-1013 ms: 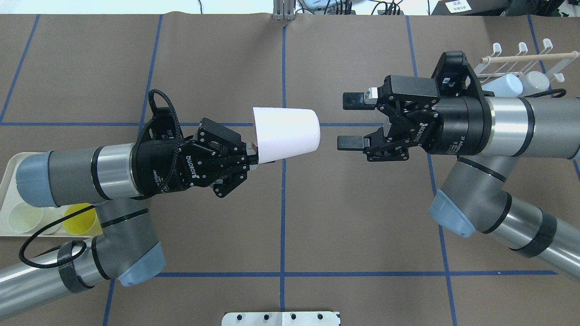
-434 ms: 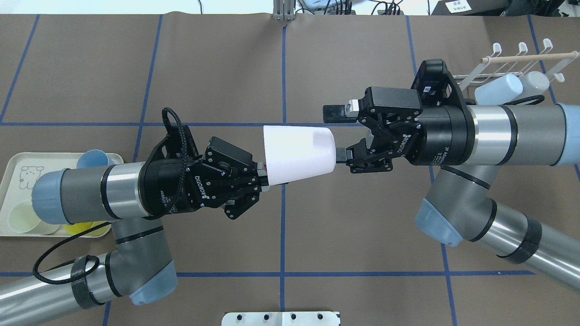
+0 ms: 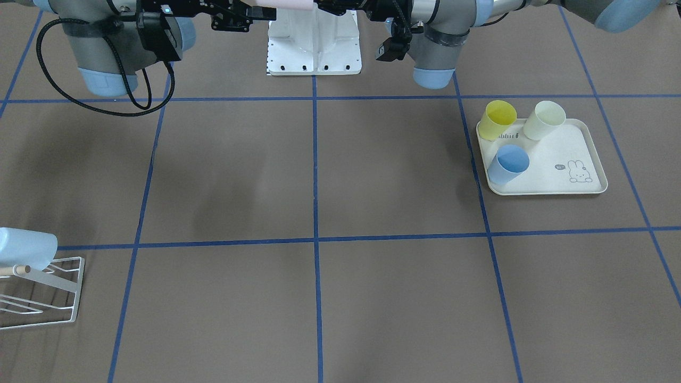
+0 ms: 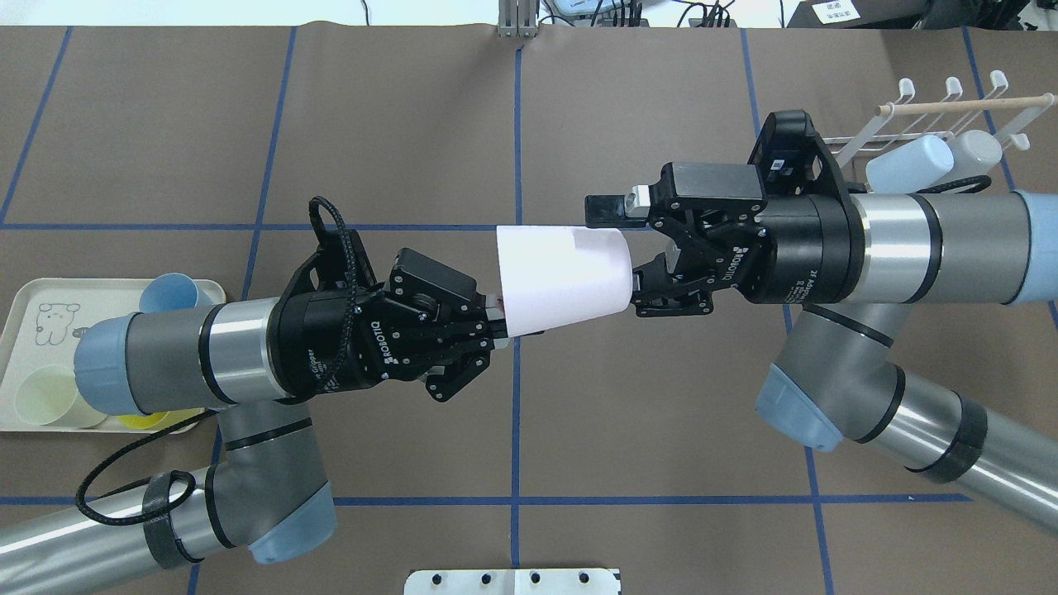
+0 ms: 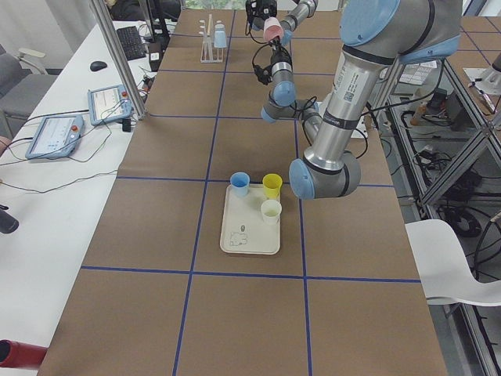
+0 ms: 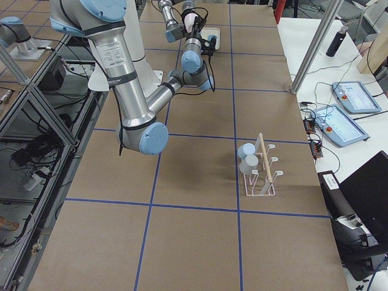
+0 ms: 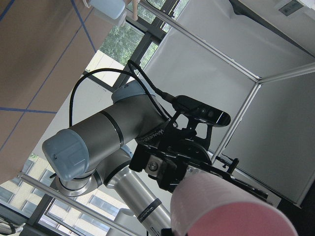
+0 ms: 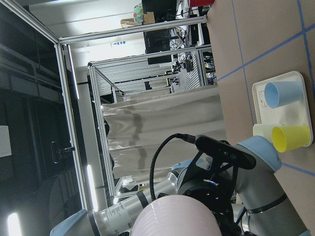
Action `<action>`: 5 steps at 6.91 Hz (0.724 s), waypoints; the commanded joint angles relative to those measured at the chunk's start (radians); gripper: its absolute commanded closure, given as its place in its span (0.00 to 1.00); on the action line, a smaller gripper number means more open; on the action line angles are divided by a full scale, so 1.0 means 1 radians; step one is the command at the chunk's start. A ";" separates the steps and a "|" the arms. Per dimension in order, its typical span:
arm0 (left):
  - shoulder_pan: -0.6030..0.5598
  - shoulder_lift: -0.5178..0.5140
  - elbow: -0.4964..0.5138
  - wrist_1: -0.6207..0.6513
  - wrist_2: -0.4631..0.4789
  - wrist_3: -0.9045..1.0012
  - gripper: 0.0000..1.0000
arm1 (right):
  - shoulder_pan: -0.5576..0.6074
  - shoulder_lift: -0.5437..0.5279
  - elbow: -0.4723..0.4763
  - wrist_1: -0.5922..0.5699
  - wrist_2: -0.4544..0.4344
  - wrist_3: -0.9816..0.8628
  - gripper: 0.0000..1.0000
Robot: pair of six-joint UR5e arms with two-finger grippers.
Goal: Transfer IKEA cup to right arm and place on rack
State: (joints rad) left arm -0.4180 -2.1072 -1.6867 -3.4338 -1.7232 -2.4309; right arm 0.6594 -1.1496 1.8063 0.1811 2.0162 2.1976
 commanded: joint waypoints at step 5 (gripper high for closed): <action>-0.008 0.032 -0.028 0.005 0.071 0.006 0.08 | 0.000 -0.002 0.011 0.001 -0.016 0.002 0.90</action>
State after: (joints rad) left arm -0.4209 -2.0962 -1.6983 -3.4297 -1.6611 -2.4261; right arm 0.6582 -1.1509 1.8132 0.1820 2.0020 2.2000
